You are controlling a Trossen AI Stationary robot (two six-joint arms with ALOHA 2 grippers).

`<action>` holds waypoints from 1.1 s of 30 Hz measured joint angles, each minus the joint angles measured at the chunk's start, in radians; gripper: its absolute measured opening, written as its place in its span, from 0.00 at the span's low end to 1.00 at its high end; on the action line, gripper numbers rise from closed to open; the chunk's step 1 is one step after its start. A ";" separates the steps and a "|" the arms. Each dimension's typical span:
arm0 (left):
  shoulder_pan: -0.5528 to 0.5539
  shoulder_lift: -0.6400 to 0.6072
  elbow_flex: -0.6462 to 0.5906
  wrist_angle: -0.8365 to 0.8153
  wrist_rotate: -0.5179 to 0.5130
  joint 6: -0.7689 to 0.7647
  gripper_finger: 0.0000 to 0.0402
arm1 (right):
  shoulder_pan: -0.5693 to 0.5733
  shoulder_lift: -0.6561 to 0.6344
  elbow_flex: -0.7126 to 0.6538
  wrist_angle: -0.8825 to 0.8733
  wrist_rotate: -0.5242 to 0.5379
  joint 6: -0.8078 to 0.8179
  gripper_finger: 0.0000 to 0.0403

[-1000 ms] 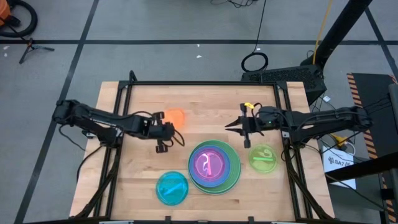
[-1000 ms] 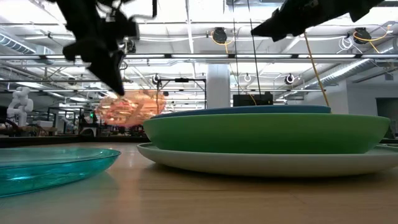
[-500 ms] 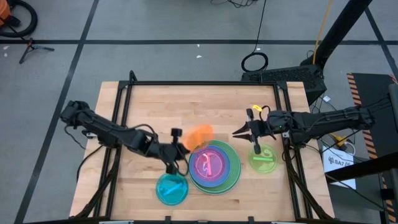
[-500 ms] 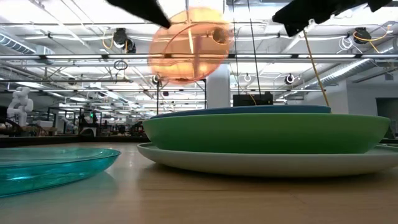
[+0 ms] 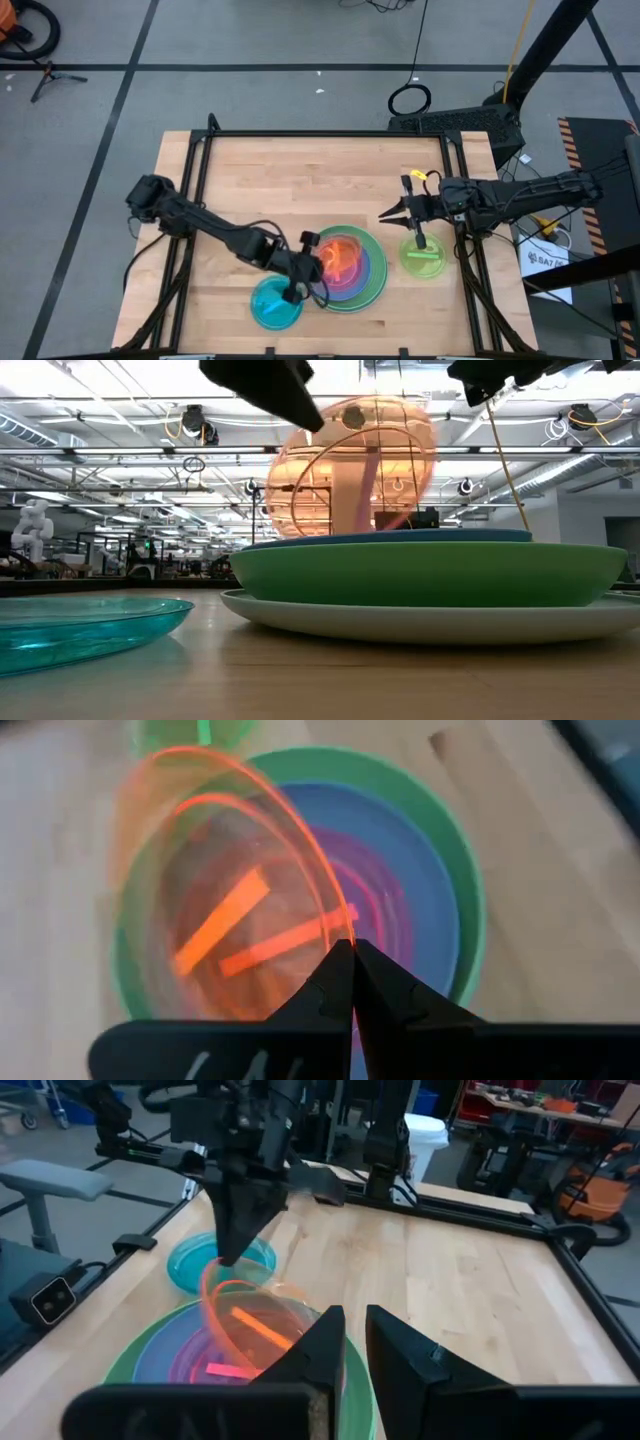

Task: Stack plastic plates
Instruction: Stack the transparent orange plate on the transparent pink plate, then stack the transparent green plate on the transparent orange plate

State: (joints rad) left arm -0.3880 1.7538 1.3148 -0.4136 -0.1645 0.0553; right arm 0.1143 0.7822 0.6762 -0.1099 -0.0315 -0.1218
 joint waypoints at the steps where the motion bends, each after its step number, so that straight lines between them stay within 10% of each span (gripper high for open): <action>1: 0.010 0.005 0.002 0.008 0.036 -0.014 0.01 | 0.000 0.000 0.000 0.000 0.000 -0.003 0.09; 9: 0.061 0.042 0.003 0.018 0.212 -0.076 0.01 | 0.000 0.000 0.000 -0.003 0.000 -0.053 0.09; 33: 0.071 0.039 0.003 -0.029 0.209 -0.003 0.23 | 0.000 0.000 0.000 -0.004 0.003 -0.016 0.09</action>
State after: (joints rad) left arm -0.3172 1.7931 1.3181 -0.4429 0.0449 0.0527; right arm 0.1139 0.7826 0.6762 -0.1143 -0.0289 -0.1378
